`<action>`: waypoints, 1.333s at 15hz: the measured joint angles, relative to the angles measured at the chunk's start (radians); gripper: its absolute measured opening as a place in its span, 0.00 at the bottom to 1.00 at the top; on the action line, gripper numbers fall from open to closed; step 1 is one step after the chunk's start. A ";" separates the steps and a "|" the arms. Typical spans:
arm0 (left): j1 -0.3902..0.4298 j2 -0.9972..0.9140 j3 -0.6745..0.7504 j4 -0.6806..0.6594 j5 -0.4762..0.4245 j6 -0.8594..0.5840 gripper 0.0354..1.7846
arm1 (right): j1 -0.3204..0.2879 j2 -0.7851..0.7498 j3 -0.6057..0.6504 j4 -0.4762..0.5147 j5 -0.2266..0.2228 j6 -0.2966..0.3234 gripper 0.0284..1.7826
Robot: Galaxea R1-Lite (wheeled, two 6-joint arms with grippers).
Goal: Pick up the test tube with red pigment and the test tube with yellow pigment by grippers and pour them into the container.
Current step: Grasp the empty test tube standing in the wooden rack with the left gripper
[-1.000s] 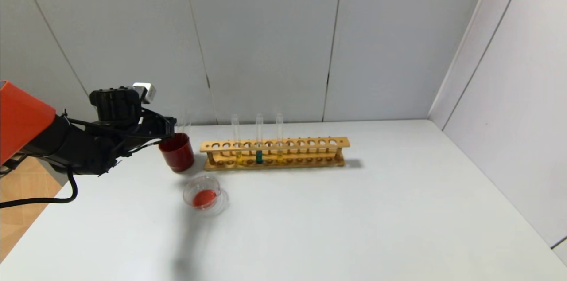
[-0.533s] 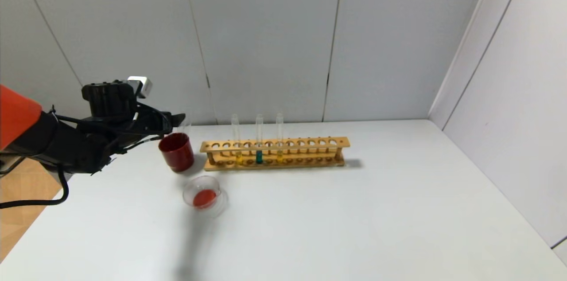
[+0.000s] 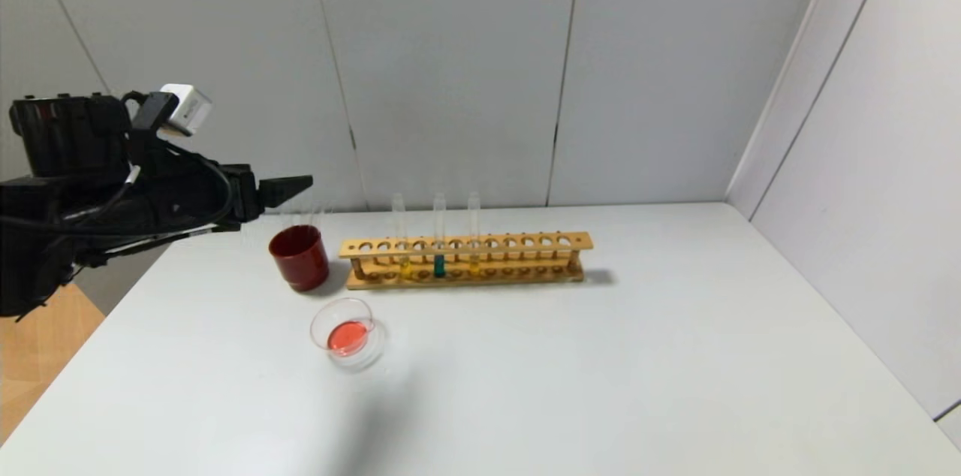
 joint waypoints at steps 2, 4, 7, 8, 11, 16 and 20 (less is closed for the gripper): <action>-0.023 -0.040 0.049 0.002 -0.110 0.000 0.98 | 0.000 0.000 0.000 0.000 0.000 0.000 0.98; -0.053 -0.042 0.064 0.001 -0.147 0.002 0.98 | 0.000 0.000 0.000 0.000 0.000 0.000 0.98; -0.093 0.003 0.063 -0.011 -0.185 0.024 0.98 | 0.000 0.000 0.000 0.000 0.000 0.000 0.98; -0.103 0.034 0.060 -0.029 -0.192 0.048 0.98 | 0.000 0.000 0.000 0.000 0.000 0.000 0.98; -0.134 0.139 0.049 -0.116 -0.193 0.104 0.98 | 0.000 0.000 0.000 0.000 0.000 0.000 0.98; -0.170 0.285 -0.048 -0.128 -0.127 0.111 0.98 | 0.000 0.000 0.000 0.000 0.000 0.000 0.98; -0.202 0.396 -0.146 -0.126 -0.074 0.109 0.98 | 0.000 0.000 0.000 0.000 0.000 0.000 0.98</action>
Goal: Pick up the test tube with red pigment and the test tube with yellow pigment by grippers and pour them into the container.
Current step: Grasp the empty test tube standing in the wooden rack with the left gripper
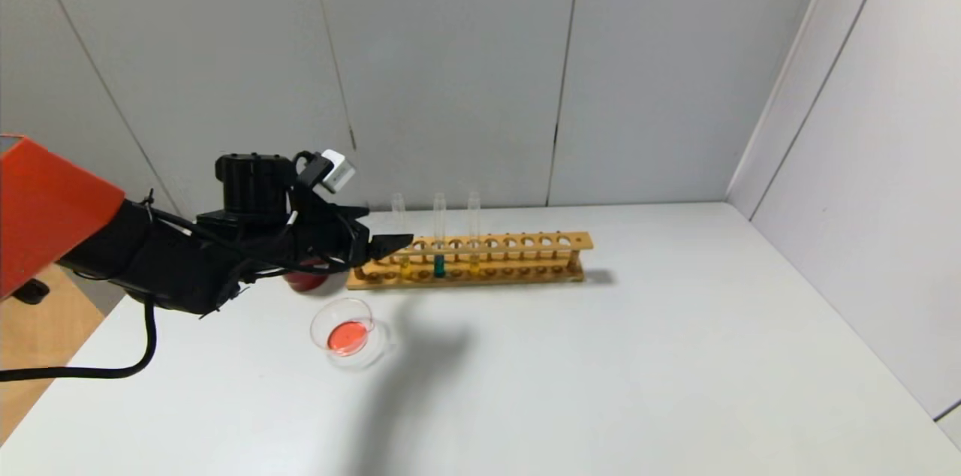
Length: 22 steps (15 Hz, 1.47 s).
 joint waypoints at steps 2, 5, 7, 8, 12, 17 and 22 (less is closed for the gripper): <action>-0.009 0.048 -0.044 0.001 0.017 -0.001 0.98 | 0.000 0.000 0.000 0.000 0.000 0.000 0.98; -0.016 0.105 -0.089 0.002 0.032 -0.004 0.98 | 0.000 0.000 0.000 0.000 0.000 0.000 0.98; -0.016 0.134 -0.117 0.003 0.032 -0.005 0.98 | 0.000 0.000 0.000 0.000 0.000 0.000 0.98; -0.016 0.146 -0.132 0.006 0.034 -0.006 0.98 | 0.000 0.000 0.000 0.000 0.000 0.000 0.98; -0.016 0.185 -0.184 0.021 0.058 -0.005 0.97 | 0.000 0.000 0.000 0.000 0.000 0.000 0.98; -0.016 0.212 -0.209 0.020 0.059 -0.004 0.70 | 0.000 0.000 0.000 0.000 0.000 0.000 0.98; -0.018 0.226 -0.225 0.019 0.057 -0.006 0.21 | 0.000 0.000 0.000 0.000 0.000 0.000 0.98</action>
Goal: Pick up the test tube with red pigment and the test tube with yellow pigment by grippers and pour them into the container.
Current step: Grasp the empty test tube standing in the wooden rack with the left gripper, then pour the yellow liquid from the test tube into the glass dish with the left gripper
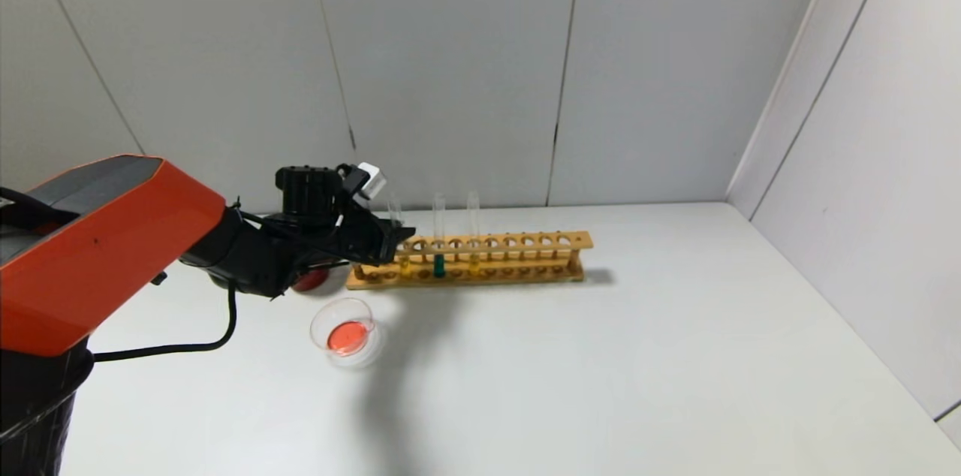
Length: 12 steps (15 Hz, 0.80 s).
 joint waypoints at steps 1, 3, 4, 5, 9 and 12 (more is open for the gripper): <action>0.000 0.000 -0.001 -0.002 0.000 0.000 0.17 | 0.000 0.000 0.000 0.000 0.000 0.000 0.98; 0.000 -0.005 0.001 -0.001 0.000 -0.002 0.16 | 0.000 0.000 0.000 0.000 0.000 0.000 0.98; 0.000 -0.011 0.004 0.000 0.001 -0.001 0.16 | 0.000 0.000 0.000 0.000 0.000 0.000 0.98; 0.000 -0.021 0.004 0.000 0.002 -0.001 0.16 | 0.000 0.000 0.000 0.000 0.000 0.000 0.98; 0.000 -0.110 -0.019 0.060 0.011 -0.001 0.16 | 0.000 0.000 0.000 0.000 0.000 0.000 0.98; 0.001 -0.231 -0.077 0.176 0.028 0.002 0.16 | 0.000 0.000 0.000 0.000 0.000 0.000 0.98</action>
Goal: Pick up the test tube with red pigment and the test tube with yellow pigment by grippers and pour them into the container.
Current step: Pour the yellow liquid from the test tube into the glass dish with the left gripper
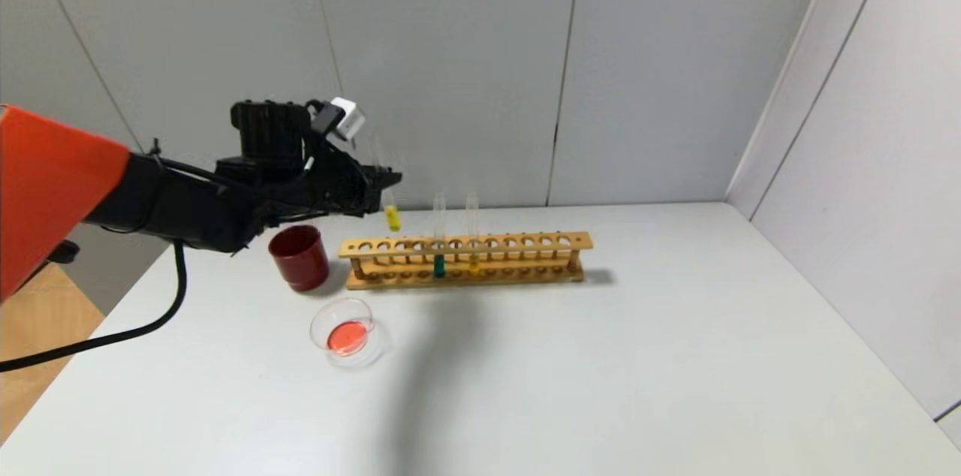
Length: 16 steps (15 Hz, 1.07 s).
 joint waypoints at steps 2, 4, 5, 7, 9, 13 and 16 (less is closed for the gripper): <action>-0.001 -0.095 -0.039 0.086 0.024 0.005 0.16 | 0.000 0.000 0.000 0.000 0.000 0.000 0.98; 0.003 -0.188 -0.059 0.173 0.049 0.019 0.16 | 0.000 0.000 0.000 0.000 0.000 0.000 0.98; 0.013 -0.233 -0.059 0.226 0.060 0.042 0.16 | 0.000 0.000 0.000 0.000 0.000 0.000 0.98; 0.056 -0.320 -0.010 0.334 0.071 0.133 0.16 | 0.000 0.000 0.000 0.000 0.000 0.000 0.98; 0.117 -0.392 0.081 0.379 0.076 0.258 0.16 | 0.000 0.000 0.000 0.000 0.000 0.000 0.98; 0.209 -0.474 0.296 0.386 0.077 0.549 0.16 | 0.000 0.000 0.000 0.000 0.000 0.000 0.98; 0.235 -0.477 0.410 0.386 0.097 0.776 0.16 | 0.000 0.000 0.000 0.000 0.000 0.000 0.98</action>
